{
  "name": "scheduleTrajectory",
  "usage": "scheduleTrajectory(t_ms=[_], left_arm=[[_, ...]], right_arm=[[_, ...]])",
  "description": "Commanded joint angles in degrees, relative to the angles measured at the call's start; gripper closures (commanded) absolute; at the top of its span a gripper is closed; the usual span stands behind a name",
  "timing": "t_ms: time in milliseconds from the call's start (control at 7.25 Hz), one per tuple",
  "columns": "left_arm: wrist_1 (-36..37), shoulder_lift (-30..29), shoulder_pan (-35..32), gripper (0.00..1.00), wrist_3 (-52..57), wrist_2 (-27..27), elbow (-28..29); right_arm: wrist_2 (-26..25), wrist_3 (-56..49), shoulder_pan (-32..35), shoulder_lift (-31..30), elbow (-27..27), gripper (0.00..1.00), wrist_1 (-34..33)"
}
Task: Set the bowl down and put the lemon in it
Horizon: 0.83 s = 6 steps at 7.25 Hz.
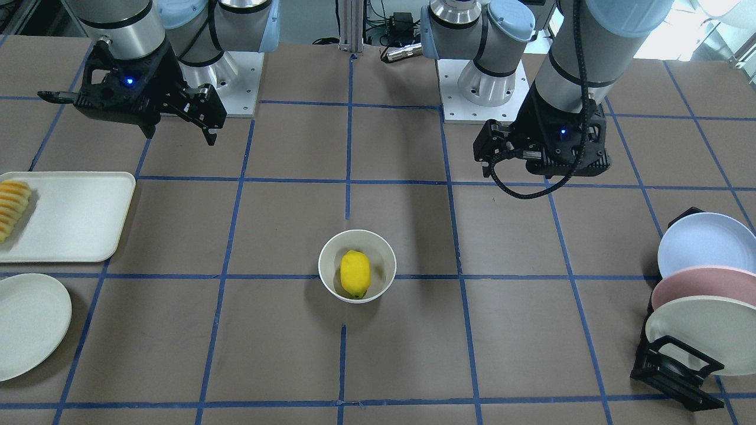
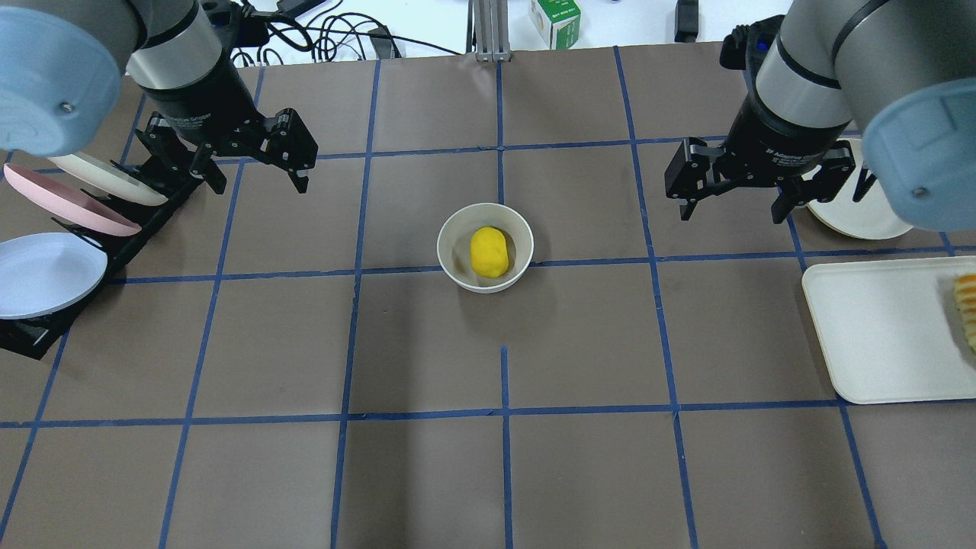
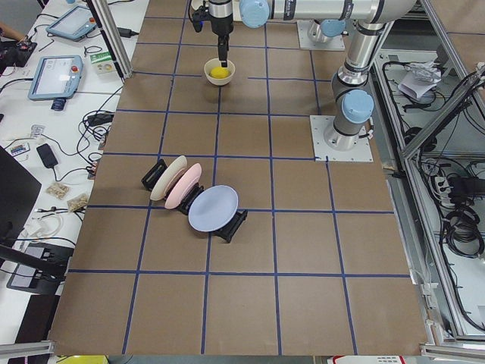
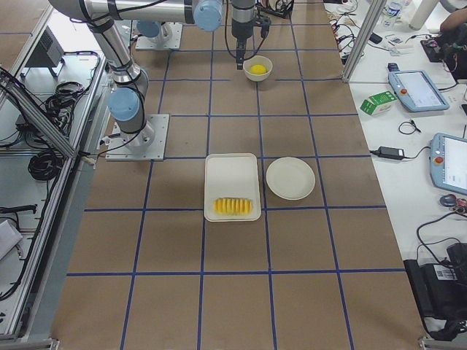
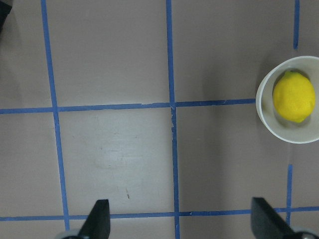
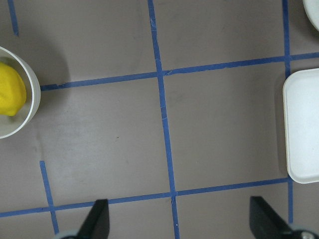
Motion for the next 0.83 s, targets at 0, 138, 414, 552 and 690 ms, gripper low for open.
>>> scheduleTrajectory(t_ms=[0, 138, 414, 552, 690], left_arm=[[0.3, -0.2, 0.1, 0.0, 0.0, 0.0, 0.0], [0.3, -0.2, 0.1, 0.0, 0.0, 0.0, -0.3], [0.4, -0.2, 0.1, 0.0, 0.0, 0.0, -0.3], [0.4, -0.2, 0.1, 0.0, 0.0, 0.0, -0.3], [0.4, -0.2, 0.2, 0.0, 0.0, 0.0, -0.3]], right_arm=[[-0.2, -0.1, -0.4, -0.5, -0.2, 0.0, 0.4], [0.4, -0.2, -0.4, -0.7, -0.2, 0.0, 0.5], [0.2, -0.1, -0.3, -1.0, 0.0, 0.0, 0.5], [0.3, -0.2, -0.3, -1.0, 0.1, 0.0, 0.4], [0.4, -0.1, -0.3, -1.0, 0.0, 0.0, 0.4]])
